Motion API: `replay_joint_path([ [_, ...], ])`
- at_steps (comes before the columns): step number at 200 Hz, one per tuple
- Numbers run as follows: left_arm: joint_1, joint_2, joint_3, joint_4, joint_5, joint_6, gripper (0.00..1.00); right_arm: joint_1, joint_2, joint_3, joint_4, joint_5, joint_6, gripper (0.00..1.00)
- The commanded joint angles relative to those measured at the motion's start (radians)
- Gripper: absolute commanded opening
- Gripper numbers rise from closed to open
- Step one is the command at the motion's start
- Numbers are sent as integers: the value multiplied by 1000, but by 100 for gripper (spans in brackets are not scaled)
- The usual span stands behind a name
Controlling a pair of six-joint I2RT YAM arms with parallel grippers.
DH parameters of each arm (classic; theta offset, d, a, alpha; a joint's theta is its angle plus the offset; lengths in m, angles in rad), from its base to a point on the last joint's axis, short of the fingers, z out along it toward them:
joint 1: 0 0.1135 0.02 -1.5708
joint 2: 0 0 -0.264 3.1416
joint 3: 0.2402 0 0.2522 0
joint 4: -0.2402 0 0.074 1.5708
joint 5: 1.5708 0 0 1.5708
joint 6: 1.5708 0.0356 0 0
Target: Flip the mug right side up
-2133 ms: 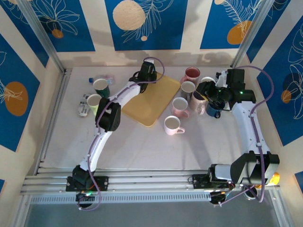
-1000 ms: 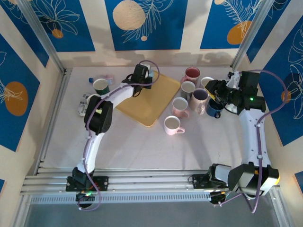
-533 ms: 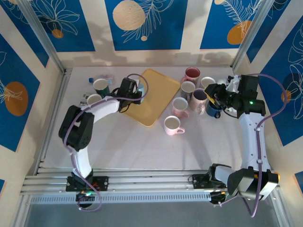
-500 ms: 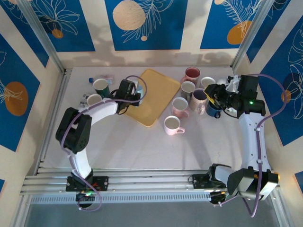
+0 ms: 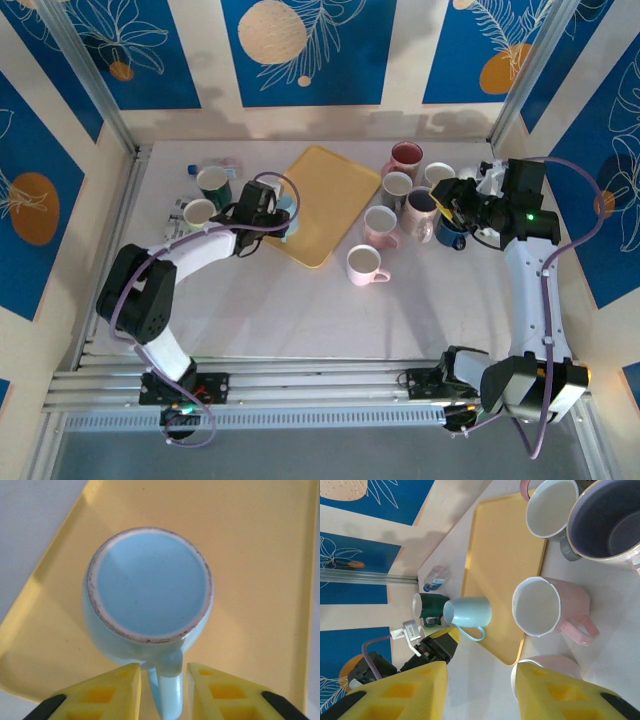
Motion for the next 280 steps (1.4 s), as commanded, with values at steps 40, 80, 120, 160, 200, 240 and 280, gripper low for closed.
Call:
replay_joint_path([
  [40,-16,7,117,-228,-77,-104,33,4,-7,2,-13,-9,1,40],
  [80,-56,55,169,-300,-134,-174,35,2,0,-2,4,-16,6,41],
  [120,-76,129,239,-353,-154,-200,38,-2,5,3,0,-19,-4,41],
  [160,-83,174,291,-382,-201,-224,41,-14,10,8,0,-30,-11,41],
  [200,-86,218,326,-400,-192,-241,41,-25,17,11,2,-42,-12,41],
  [240,-88,252,340,-415,-203,-261,41,-35,17,12,5,-52,-14,41],
  [280,-95,278,375,-434,-193,-287,42,-38,17,-2,8,-60,-23,41],
])
